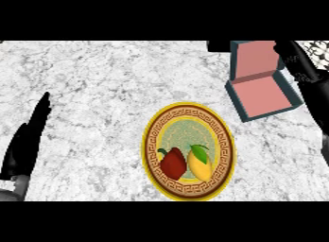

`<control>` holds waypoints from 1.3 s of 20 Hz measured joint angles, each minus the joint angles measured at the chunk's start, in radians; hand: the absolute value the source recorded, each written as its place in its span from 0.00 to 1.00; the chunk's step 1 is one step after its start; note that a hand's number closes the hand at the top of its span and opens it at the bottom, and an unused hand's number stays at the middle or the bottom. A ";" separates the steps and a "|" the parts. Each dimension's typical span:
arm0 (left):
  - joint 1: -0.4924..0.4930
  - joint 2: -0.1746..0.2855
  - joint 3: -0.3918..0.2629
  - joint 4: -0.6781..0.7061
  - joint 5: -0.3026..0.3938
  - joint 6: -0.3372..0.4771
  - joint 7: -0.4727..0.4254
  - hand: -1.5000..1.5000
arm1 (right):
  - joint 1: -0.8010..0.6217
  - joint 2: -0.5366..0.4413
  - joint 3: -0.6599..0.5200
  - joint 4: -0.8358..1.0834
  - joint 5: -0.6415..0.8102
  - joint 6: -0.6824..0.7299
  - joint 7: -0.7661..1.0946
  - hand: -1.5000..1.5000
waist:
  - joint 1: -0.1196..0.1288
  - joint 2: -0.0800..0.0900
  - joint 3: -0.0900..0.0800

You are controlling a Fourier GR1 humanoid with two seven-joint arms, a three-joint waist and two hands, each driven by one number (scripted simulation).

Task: Pick the lemon from the plate and place it in the cardboard box

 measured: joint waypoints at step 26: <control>-0.052 0.030 0.115 0.233 -0.024 -0.068 -0.087 0.50 | -0.120 -0.050 0.298 0.500 0.296 0.412 -0.697 0.00 | 0.034 0.026 0.031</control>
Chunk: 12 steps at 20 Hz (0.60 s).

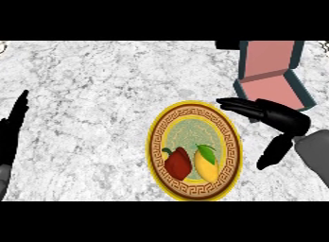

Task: Pick the lemon from the plate and place it in the cardboard box

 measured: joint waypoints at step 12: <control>0.000 -0.007 0.042 0.031 -0.009 -0.037 -0.019 0.50 | -0.194 0.032 0.169 -0.067 0.277 0.166 0.219 0.00 | -0.011 -0.007 -0.001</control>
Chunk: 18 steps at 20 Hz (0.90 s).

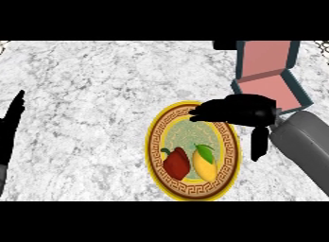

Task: Pick the lemon from the plate and place it in the cardboard box

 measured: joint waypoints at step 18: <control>0.026 -0.082 0.095 0.017 -0.095 -0.053 -0.031 0.50 | 0.072 0.175 -0.048 -0.058 0.283 0.119 0.105 0.00 | -0.008 0.000 0.001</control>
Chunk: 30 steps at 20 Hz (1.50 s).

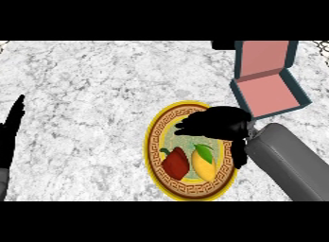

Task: Pick the lemon from the plate and place it in the cardboard box

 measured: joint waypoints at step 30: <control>-0.019 -0.077 0.099 -0.015 -0.104 -0.085 0.021 0.50 | 0.151 0.147 0.019 -0.095 0.216 -0.075 0.063 1.00 | 0.002 -0.005 -0.002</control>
